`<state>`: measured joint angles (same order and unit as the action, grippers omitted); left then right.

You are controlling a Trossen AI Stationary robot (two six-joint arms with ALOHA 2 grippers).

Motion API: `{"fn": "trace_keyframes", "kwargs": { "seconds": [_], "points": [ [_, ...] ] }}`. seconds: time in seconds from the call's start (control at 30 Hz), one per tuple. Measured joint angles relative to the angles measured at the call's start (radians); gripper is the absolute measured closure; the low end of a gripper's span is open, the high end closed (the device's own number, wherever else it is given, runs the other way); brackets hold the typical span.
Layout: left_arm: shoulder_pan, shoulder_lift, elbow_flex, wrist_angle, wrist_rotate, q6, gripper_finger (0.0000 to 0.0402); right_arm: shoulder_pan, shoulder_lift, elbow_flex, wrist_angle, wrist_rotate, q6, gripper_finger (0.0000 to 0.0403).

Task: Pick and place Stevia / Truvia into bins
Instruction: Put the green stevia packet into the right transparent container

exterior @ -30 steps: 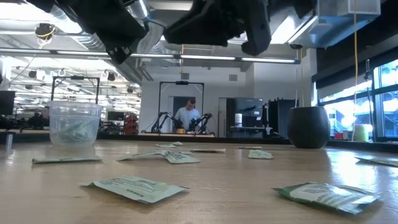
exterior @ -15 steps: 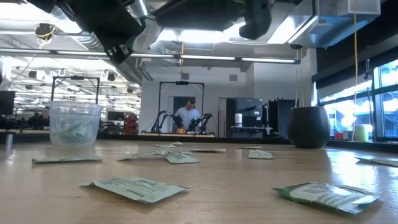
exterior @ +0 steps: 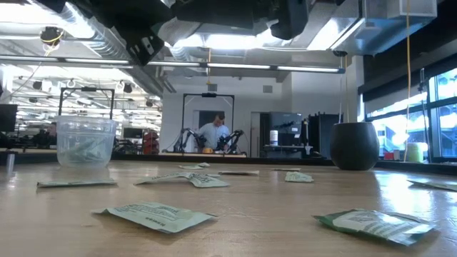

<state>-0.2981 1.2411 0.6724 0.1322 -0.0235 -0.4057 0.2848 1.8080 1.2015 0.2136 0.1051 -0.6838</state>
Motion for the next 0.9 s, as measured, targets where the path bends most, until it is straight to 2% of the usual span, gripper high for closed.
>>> {"fn": "trace_keyframes", "kwargs": {
  "seconds": [0.43,0.9],
  "points": [
    [0.0,0.0,0.0,0.0,-0.001,0.008,0.0343,0.0,0.0,0.0,-0.018,0.063,0.02,0.0302],
    [0.0,0.0,-0.001,0.0,-0.001,0.013,0.0343,0.0,0.0,-0.001,-0.023,0.065,0.026,0.0309]
  ]
}}
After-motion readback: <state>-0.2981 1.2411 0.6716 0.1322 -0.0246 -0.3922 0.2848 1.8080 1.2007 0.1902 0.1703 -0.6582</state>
